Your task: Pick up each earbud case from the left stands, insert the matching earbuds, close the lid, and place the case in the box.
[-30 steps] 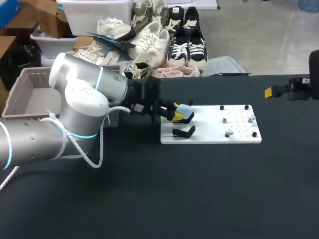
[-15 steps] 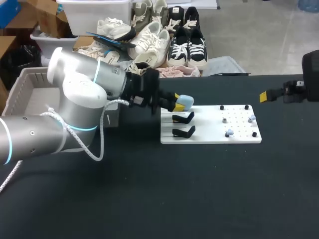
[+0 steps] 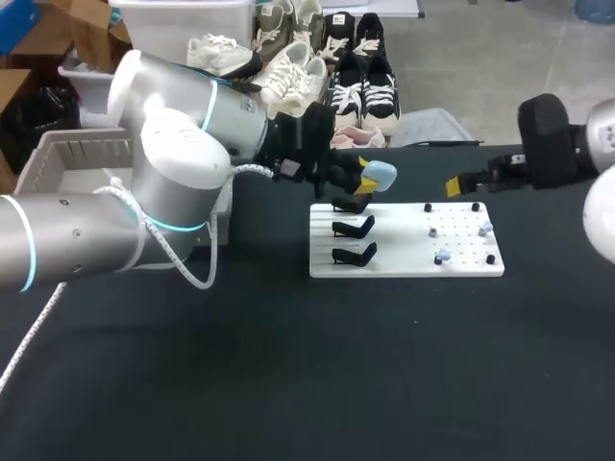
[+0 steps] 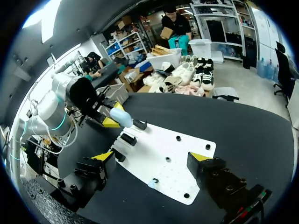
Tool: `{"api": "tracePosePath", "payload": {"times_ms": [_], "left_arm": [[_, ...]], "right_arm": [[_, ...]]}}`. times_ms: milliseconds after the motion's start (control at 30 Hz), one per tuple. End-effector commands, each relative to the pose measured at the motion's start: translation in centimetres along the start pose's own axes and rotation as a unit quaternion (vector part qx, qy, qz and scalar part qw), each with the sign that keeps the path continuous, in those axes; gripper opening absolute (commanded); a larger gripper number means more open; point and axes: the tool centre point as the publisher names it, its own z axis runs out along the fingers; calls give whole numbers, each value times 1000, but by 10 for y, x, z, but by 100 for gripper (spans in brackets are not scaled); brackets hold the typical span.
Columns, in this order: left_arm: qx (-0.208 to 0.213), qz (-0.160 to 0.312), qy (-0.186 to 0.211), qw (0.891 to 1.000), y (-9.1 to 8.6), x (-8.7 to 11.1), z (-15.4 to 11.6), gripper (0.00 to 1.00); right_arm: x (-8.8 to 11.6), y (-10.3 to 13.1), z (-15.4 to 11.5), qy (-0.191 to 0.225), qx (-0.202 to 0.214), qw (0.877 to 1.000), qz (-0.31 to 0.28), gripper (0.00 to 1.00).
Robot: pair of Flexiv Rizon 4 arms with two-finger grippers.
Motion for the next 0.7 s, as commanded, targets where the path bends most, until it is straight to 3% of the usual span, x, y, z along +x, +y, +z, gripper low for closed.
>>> {"api": "tracePosePath", "payload": {"times_ms": [33,300,700], "left_arm": [[4,4,-2,1000,2,-5,11,0],[12,18,-10,1000,-1,-16,14,0],[22,25,-22,999,-1,-18,17,0]], "right_arm": [[-16,0,36,18,-92,996,-7,100],[-22,7,54,30,-109,993,-16,100],[-27,13,62,33,-114,993,-17,100]]}}
